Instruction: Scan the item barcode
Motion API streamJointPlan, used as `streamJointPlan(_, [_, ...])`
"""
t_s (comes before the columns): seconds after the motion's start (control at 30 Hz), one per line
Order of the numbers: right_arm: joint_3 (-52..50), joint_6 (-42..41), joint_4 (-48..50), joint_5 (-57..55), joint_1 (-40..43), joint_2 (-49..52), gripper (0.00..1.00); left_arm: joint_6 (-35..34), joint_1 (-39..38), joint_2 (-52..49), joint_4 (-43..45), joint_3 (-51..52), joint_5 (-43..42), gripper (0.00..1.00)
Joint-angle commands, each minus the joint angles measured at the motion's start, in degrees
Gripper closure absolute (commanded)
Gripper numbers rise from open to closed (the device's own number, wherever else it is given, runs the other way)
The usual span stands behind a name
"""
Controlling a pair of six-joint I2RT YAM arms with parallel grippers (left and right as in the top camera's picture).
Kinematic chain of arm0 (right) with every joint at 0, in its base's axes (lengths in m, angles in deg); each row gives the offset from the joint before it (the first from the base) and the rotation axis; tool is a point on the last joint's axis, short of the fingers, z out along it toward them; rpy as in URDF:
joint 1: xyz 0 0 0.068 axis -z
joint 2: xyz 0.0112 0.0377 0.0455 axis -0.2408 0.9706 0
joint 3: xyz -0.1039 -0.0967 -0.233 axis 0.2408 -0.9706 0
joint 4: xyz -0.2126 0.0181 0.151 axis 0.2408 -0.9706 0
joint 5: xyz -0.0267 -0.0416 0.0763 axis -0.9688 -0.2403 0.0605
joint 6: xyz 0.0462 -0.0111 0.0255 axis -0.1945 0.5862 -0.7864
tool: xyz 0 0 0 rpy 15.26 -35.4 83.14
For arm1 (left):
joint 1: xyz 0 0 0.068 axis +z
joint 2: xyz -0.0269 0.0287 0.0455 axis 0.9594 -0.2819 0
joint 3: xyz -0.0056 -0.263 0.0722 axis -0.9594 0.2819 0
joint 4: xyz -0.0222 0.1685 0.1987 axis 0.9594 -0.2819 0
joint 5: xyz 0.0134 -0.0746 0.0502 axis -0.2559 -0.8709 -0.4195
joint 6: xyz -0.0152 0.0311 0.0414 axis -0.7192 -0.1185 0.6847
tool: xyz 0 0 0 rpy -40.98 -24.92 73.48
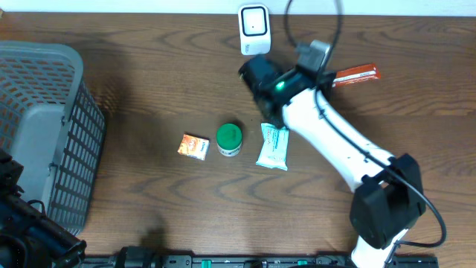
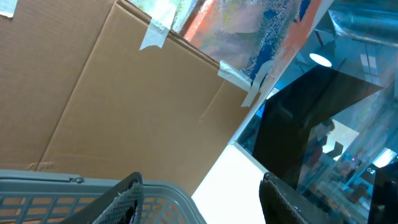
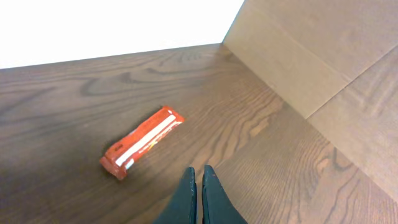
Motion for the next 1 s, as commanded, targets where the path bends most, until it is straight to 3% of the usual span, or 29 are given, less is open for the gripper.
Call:
streamJointPlan(0.0, [-5.4,-11.3,1.0,-4.7,-1.0,0.5,0.99,-0.5,0.2,0.2,0.3,0.3,0.2,0.39])
streamJointPlan(0.13, [-8.9,-11.2,4.0,5.2,0.6,0.5,0.96,-0.5,0.2,0.2,0.3,0.3,0.2,0.39])
streamJointPlan(0.23, [-9.0,-3.8,8.5,11.8,3.7,0.5,0.59,-0.5,0.2,0.2,0.3,0.3,0.2,0.39])
streamJointPlan(0.3, [-8.8,6.5,13.7,18.9,6.4,0.5,0.25,-0.5,0.2,0.2,0.3,0.3,0.2,0.40])
streamJointPlan(0.4, [-8.7,25.0,22.3,35.4,11.4,0.5,0.01,-0.5,0.2,0.2,0.2,0.3,0.2,0.39])
streamJointPlan(0.47, [-8.5,31.1,24.8,43.0,14.8,0.5,0.01,-0.5,0.2,0.2,0.2,0.3,0.2,0.39])
streamJointPlan(0.77, [-8.5,42.0,29.3,41.7,17.8,0.5,0.01,-0.5,0.2,0.2,0.2,0.3,0.2,0.39])
streamJointPlan(0.93, [-8.4,37.1,28.3,50.5,20.9,0.5,0.01,-0.5,0.2,0.2,0.2,0.3,0.2,0.39])
streamJointPlan(0.97, [-8.4,34.9,28.2,53.3,22.2,0.5,0.09,-0.5,0.2,0.2,0.1,0.3,0.2,0.39])
